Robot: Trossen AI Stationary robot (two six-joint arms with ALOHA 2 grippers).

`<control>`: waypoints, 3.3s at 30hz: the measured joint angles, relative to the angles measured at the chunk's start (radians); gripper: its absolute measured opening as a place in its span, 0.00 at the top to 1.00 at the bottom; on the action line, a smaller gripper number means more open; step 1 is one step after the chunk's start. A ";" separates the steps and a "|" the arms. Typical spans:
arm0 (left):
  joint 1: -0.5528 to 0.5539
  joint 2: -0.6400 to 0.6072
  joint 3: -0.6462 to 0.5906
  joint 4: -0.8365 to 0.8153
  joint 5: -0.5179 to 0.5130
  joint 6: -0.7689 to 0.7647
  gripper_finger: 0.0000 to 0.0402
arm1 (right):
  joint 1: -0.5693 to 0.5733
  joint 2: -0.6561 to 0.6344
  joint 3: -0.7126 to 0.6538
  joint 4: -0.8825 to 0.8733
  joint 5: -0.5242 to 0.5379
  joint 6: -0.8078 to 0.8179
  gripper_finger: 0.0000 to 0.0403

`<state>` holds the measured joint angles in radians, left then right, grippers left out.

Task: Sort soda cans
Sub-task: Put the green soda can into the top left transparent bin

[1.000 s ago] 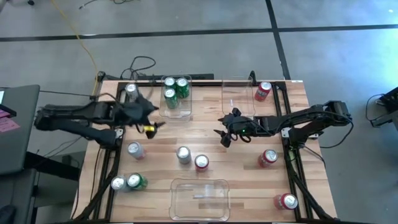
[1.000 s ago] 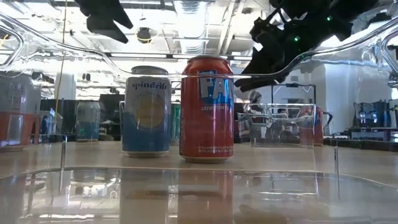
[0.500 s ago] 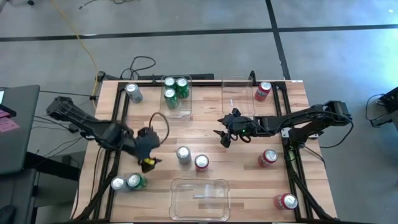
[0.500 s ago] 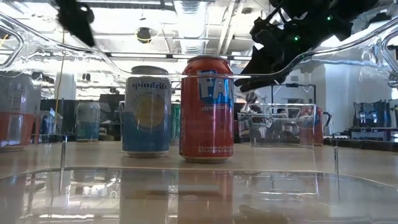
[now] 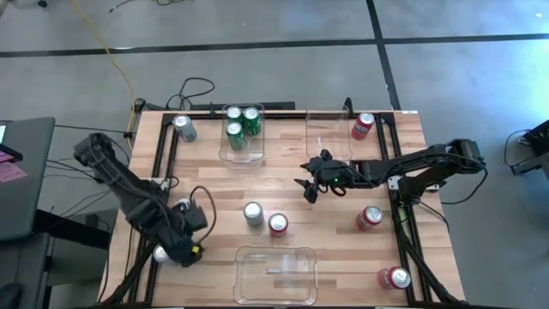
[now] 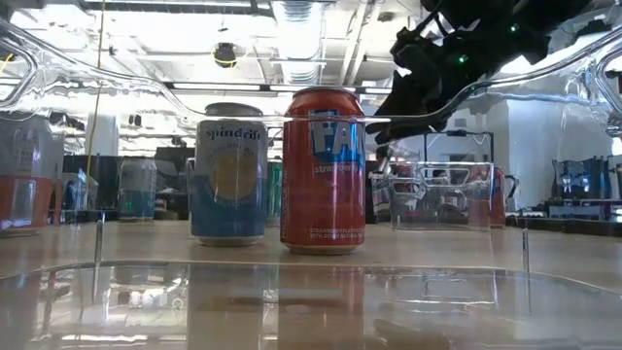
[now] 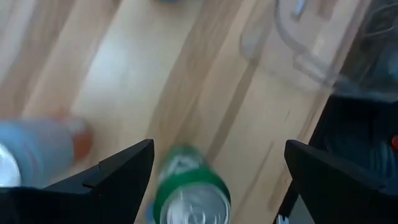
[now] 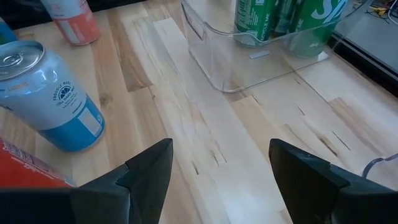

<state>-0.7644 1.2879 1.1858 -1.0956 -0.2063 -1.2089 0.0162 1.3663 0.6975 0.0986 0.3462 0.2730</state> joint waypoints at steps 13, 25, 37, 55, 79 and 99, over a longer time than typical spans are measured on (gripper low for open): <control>-0.179 0.041 0.001 -0.128 0.019 -0.364 0.11 | 0.000 0.000 0.000 0.016 0.000 0.008 0.29; -0.194 0.121 0.002 -0.148 0.007 -0.352 0.11 | 0.001 0.000 0.000 0.014 -0.001 0.008 0.29; -0.194 0.199 0.001 -0.148 0.025 -0.347 0.08 | 0.003 0.000 0.000 0.018 -0.001 0.016 0.29; -0.192 0.203 -0.074 -0.074 0.027 -0.368 0.13 | 0.003 0.000 0.000 0.026 -0.001 0.017 0.29; -0.034 0.204 -0.020 -0.143 0.007 -0.129 0.25 | 0.005 0.000 0.000 0.046 -0.009 0.015 0.29; 0.419 0.202 0.358 -0.325 -0.166 0.504 0.25 | 0.017 0.000 0.000 0.002 -0.031 0.006 0.29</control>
<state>-0.3451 1.4898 1.5436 -1.4209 -0.3724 -0.7045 0.0334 1.3666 0.6975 0.1003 0.3157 0.2790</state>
